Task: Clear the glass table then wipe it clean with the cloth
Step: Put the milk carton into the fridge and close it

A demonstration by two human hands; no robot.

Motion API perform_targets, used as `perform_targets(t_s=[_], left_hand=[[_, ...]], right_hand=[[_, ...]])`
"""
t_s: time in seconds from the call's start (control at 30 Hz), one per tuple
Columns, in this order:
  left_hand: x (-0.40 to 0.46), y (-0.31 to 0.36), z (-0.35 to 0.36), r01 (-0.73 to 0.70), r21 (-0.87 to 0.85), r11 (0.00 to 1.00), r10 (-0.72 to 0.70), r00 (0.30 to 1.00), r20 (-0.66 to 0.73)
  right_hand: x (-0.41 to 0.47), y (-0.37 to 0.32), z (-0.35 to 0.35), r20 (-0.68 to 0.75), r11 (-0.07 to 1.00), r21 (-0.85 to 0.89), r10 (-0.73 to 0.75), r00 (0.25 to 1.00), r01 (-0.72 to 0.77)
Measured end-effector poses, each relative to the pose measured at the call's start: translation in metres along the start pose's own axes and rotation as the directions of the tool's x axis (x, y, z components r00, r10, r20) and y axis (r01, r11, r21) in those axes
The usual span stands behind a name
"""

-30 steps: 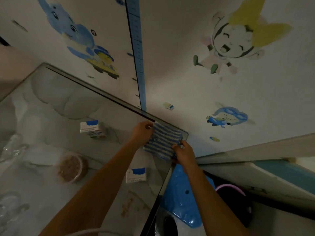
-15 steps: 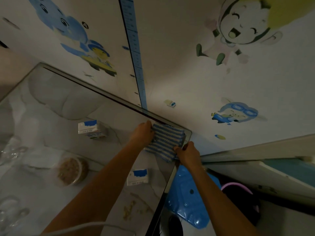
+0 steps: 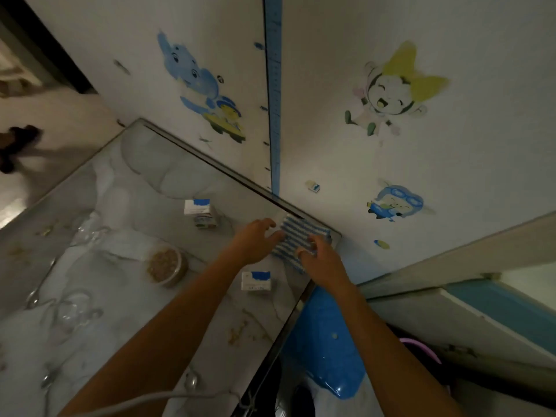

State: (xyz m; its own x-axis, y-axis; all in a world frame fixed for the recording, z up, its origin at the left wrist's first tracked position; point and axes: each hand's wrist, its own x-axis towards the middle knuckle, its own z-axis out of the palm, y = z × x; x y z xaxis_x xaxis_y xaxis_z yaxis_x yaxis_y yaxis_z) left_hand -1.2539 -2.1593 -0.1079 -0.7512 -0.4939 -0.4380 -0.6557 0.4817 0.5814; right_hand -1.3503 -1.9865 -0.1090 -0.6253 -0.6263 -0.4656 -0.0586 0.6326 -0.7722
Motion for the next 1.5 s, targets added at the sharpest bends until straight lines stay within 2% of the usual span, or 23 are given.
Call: perform_targets(t_s=[0.13, 0.3, 0.5, 0.6, 0.7, 0.8, 0.9, 1.03, 1.17, 1.27, 1.43, 1.5], left_hand=[[-0.055, 0.0, -0.007, 0.068, -0.075, 0.995, -0.072, 0.996, -0.056], [-0.116, -0.011, -0.009, 0.155, -0.1, 0.983, -0.16, 0.986, -0.043], [-0.145, -0.021, 0.005, 0.134, 0.106, 0.985, -0.139, 0.989, 0.046], [-0.14, -0.024, 0.014, 0.155, 0.195, 0.968, -0.17, 0.983, 0.063], [-0.123, -0.033, 0.02, 0.158, 0.23, 0.96, -0.172, 0.984, 0.039], [-0.109, -0.041, 0.027, 0.113, 0.297, 0.948, -0.126, 0.992, 0.026], [-0.103, -0.048, 0.03, 0.057, 0.351, 0.935, -0.061, 0.998, 0.003], [-0.106, -0.05, 0.024, -0.007, 0.397, 0.918, 0.0, 1.0, 0.019], [-0.116, -0.032, 0.015, -0.092, 0.348, 0.933, 0.073, 0.995, 0.069], [-0.125, -0.005, 0.008, -0.169, 0.294, 0.941, 0.137, 0.982, 0.126], [-0.148, 0.056, 0.001, -0.336, 0.235, 0.912, 0.287, 0.933, 0.218], [-0.149, 0.071, 0.002, -0.369, 0.189, 0.91, 0.326, 0.919, 0.221]], right_hand=[[-0.028, -0.013, 0.009, 0.143, 0.985, -0.139, -0.079, 0.987, 0.099], [-0.058, -0.022, 0.023, 0.245, 0.933, -0.278, -0.16, 0.956, 0.228], [-0.058, -0.005, 0.045, 0.28, 0.89, -0.367, -0.169, 0.945, 0.269], [-0.059, -0.003, 0.052, 0.256, 0.884, -0.367, -0.204, 0.945, 0.29], [-0.05, 0.003, 0.063, 0.273, 0.867, -0.418, -0.164, 0.948, 0.27], [-0.042, 0.009, 0.079, 0.225, 0.859, -0.466, -0.119, 0.967, 0.214], [-0.043, 0.012, 0.092, 0.11, 0.861, -0.466, -0.171, 0.979, 0.203], [-0.06, 0.011, 0.09, 0.077, 0.871, -0.438, -0.213, 0.974, 0.225], [-0.084, -0.001, 0.07, 0.033, 0.874, -0.433, -0.227, 0.973, 0.219], [-0.105, -0.011, 0.046, -0.002, 0.895, -0.413, -0.186, 0.983, 0.168], [-0.158, -0.02, -0.011, -0.096, 0.932, -0.353, -0.128, 0.987, 0.086], [-0.169, -0.02, -0.028, -0.103, 0.918, -0.391, -0.118, 0.988, 0.069]])
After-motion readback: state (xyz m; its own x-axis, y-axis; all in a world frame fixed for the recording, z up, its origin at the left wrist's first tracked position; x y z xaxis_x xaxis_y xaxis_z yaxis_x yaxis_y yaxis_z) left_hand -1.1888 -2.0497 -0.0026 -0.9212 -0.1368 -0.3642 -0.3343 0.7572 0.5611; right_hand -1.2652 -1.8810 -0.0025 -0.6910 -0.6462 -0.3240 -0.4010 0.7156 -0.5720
